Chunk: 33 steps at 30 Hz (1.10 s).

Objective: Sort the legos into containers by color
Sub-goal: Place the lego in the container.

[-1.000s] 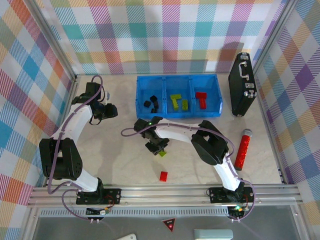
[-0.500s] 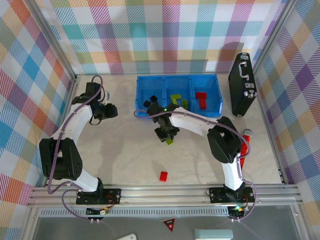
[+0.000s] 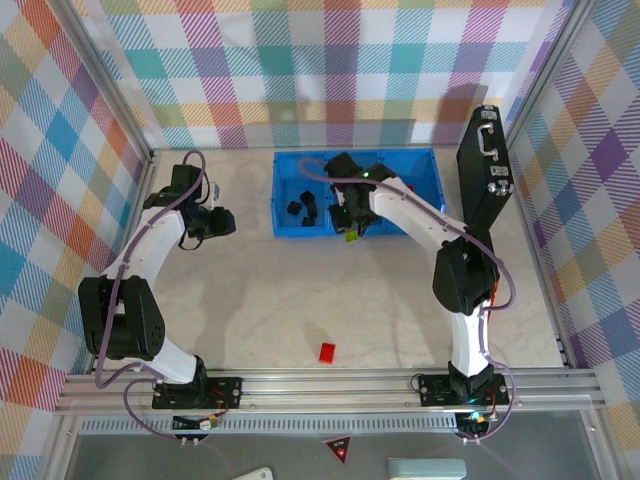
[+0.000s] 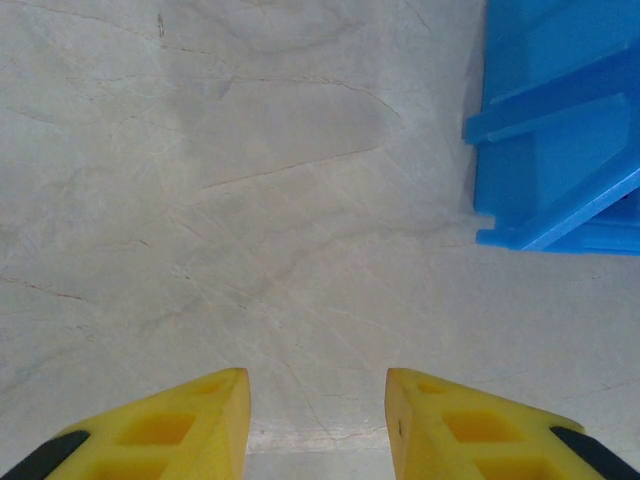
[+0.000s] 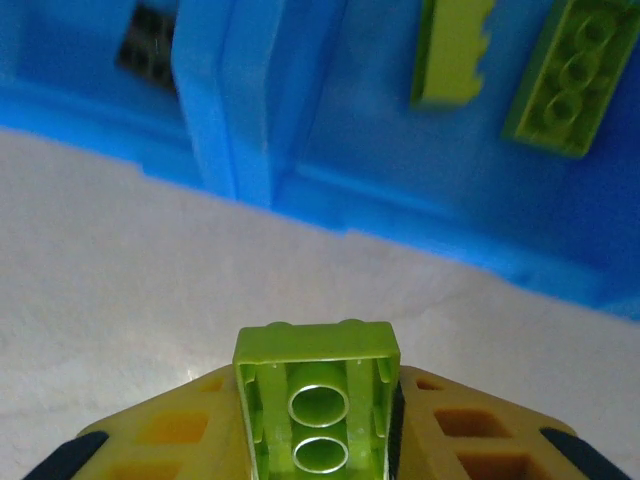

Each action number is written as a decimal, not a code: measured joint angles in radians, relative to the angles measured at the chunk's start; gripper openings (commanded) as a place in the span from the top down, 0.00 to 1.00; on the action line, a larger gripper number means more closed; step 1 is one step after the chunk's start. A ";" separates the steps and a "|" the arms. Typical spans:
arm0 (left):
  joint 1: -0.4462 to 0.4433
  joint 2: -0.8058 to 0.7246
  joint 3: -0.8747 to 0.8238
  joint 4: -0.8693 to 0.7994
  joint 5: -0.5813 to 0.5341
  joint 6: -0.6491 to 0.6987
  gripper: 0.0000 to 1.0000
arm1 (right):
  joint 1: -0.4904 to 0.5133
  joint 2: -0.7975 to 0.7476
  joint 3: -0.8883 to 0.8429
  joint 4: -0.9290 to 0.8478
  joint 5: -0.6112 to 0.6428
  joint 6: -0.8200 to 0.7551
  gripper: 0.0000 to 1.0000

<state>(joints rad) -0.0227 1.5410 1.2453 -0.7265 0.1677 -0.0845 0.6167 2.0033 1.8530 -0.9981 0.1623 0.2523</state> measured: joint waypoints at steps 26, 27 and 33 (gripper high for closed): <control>0.000 0.001 0.000 0.000 0.001 0.000 0.60 | -0.161 0.376 0.396 0.039 -0.227 0.028 0.63; 0.000 0.001 0.000 0.000 0.001 0.000 0.60 | -0.163 0.381 0.399 0.040 -0.234 0.031 0.61; 0.000 0.002 0.000 0.000 0.001 0.000 0.60 | -0.169 0.397 0.413 0.040 -0.247 0.051 0.53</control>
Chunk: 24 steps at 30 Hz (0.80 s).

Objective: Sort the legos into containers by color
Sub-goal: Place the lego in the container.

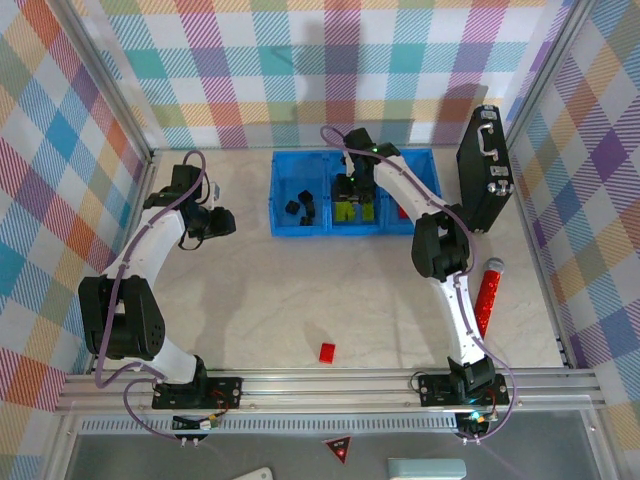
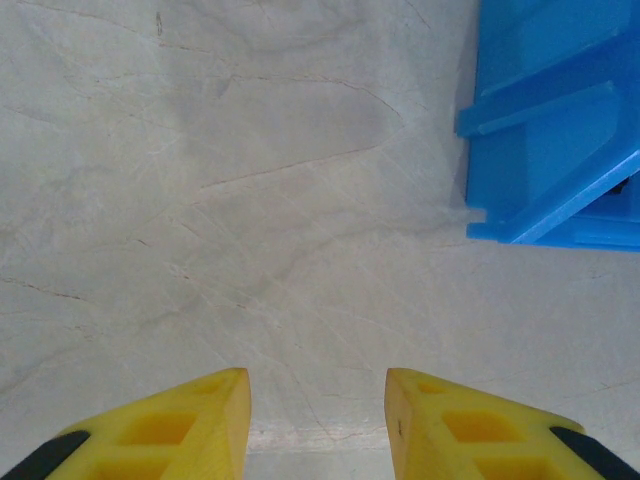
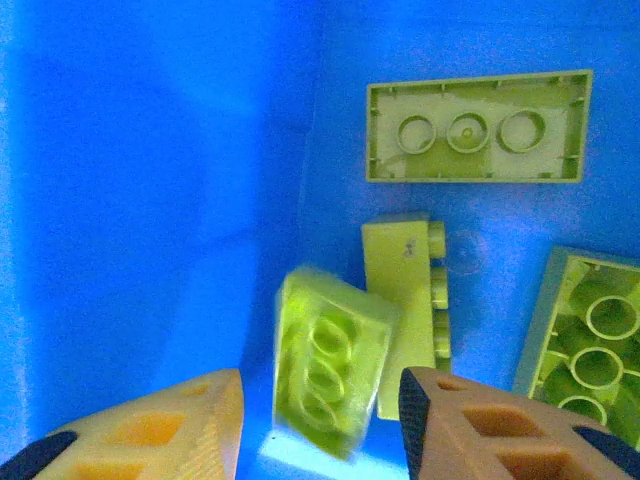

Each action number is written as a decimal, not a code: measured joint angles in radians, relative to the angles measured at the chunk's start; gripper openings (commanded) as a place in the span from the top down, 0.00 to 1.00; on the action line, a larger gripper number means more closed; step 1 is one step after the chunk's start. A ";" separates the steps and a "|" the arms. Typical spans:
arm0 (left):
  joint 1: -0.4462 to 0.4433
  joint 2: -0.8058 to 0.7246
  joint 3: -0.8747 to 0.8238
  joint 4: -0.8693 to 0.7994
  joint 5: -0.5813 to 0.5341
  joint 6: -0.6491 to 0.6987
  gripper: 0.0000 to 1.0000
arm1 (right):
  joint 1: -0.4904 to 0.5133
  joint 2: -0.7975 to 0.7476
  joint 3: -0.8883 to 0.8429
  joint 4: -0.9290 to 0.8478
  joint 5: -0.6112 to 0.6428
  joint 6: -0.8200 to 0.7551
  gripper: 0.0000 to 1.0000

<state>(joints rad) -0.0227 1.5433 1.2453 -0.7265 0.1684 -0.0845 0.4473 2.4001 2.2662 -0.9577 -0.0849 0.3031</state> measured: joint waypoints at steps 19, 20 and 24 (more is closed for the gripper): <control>0.000 0.000 0.000 0.000 0.007 0.000 0.60 | 0.002 -0.133 -0.140 0.000 -0.003 0.000 0.56; 0.000 0.000 0.000 0.000 0.008 0.000 0.60 | 0.003 -0.155 -0.165 0.001 -0.002 0.000 0.56; 0.000 0.000 0.000 0.000 0.008 0.000 0.60 | 0.011 -0.264 -0.293 0.015 -0.002 -0.002 0.56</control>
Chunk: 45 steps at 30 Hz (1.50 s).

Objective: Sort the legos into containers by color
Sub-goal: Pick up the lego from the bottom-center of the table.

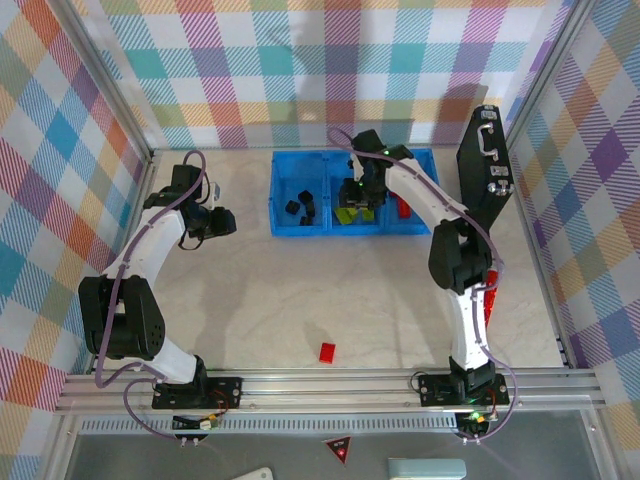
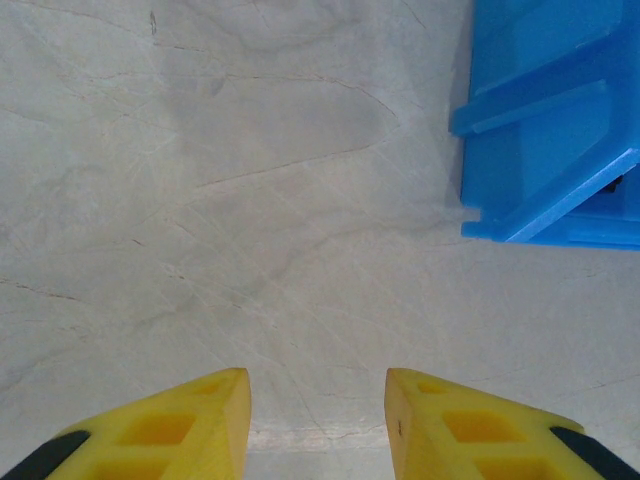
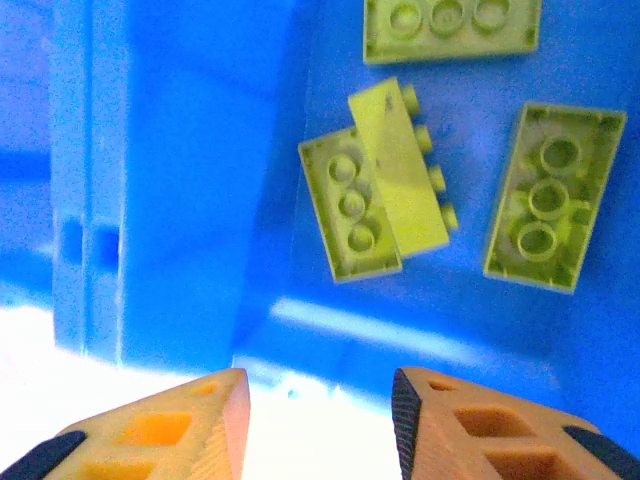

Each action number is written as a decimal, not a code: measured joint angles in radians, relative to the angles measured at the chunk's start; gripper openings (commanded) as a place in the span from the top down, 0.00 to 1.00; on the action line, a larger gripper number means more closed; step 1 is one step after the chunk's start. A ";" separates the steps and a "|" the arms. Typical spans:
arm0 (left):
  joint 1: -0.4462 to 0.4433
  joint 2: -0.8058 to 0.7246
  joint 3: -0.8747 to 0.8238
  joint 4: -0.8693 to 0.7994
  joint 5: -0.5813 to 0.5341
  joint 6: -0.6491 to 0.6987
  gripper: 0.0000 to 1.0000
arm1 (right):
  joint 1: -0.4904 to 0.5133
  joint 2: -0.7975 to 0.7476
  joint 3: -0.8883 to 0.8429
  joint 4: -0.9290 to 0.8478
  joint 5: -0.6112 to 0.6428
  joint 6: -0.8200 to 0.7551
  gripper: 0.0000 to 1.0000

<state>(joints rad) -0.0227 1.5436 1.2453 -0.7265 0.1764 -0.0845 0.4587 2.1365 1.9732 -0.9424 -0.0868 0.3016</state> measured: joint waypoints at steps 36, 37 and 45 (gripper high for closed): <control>0.000 0.013 0.000 0.000 0.006 0.000 0.60 | 0.505 -0.366 -0.550 -0.046 0.173 -0.209 0.49; 0.000 0.013 0.000 0.000 0.006 0.000 0.60 | 0.507 -0.362 -0.550 -0.047 0.175 -0.121 0.49; 0.000 0.014 0.000 0.000 0.006 0.000 0.60 | 0.592 -0.356 -0.554 -0.077 0.229 0.439 0.46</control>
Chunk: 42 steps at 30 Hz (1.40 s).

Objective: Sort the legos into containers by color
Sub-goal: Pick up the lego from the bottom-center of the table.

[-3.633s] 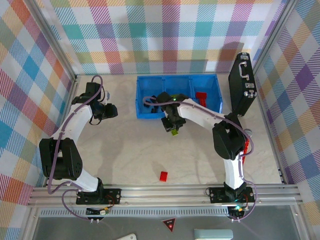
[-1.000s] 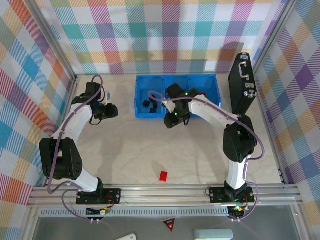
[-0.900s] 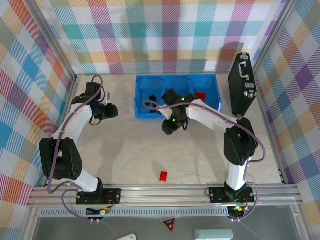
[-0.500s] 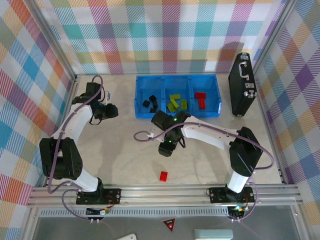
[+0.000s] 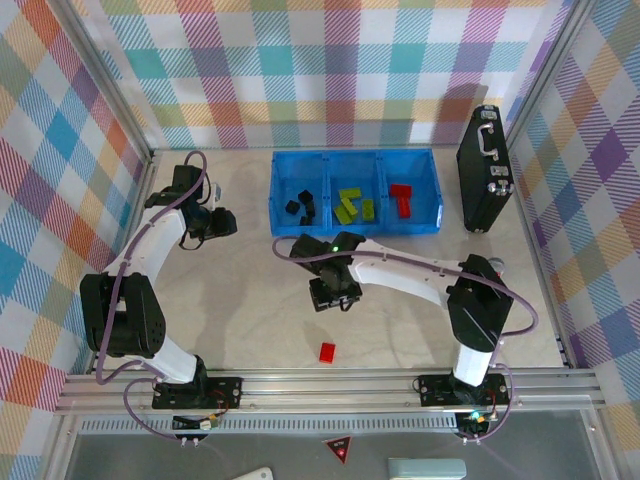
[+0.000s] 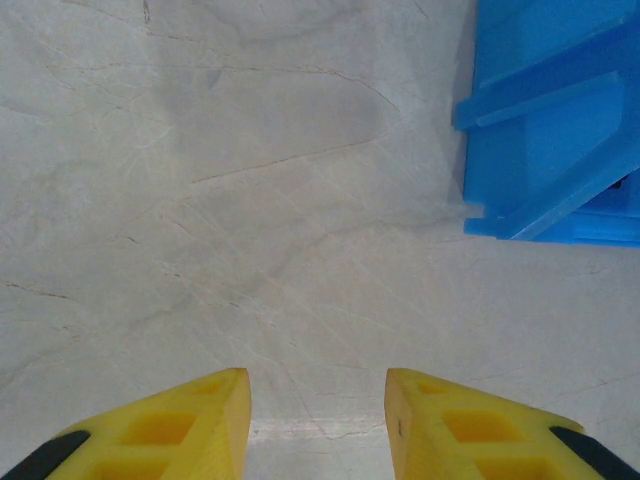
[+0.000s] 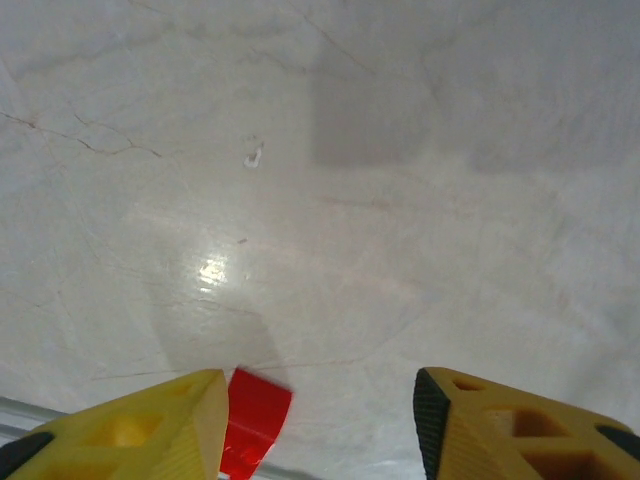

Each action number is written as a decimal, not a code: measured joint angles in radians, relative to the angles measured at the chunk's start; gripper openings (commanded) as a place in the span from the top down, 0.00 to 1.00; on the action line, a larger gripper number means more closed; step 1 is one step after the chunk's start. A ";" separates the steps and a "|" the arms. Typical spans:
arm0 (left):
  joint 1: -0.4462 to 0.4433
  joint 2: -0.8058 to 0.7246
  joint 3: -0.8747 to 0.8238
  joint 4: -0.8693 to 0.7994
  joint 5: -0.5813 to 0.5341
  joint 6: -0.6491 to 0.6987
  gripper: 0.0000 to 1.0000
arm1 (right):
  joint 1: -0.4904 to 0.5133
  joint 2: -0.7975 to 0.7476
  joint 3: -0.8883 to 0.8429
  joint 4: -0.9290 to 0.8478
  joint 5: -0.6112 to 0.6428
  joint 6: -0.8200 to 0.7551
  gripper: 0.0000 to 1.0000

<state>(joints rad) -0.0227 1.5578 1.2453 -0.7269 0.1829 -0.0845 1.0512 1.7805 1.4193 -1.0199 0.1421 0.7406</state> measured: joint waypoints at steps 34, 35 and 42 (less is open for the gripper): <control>0.000 -0.028 -0.011 0.002 0.063 -0.005 0.60 | 0.206 0.074 -0.216 0.174 -0.151 0.563 0.45; 0.000 -0.028 -0.011 0.001 0.063 -0.005 0.60 | 0.206 0.080 -0.216 0.178 -0.155 0.564 0.45; 0.000 -0.028 -0.012 0.002 0.063 -0.005 0.60 | 0.206 0.095 -0.216 0.193 -0.171 0.566 0.51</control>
<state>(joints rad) -0.0227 1.5295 1.2331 -0.7254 0.2459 -0.0891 1.2572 1.8751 1.2030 -0.8272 -0.0292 1.3064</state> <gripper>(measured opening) 0.400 0.498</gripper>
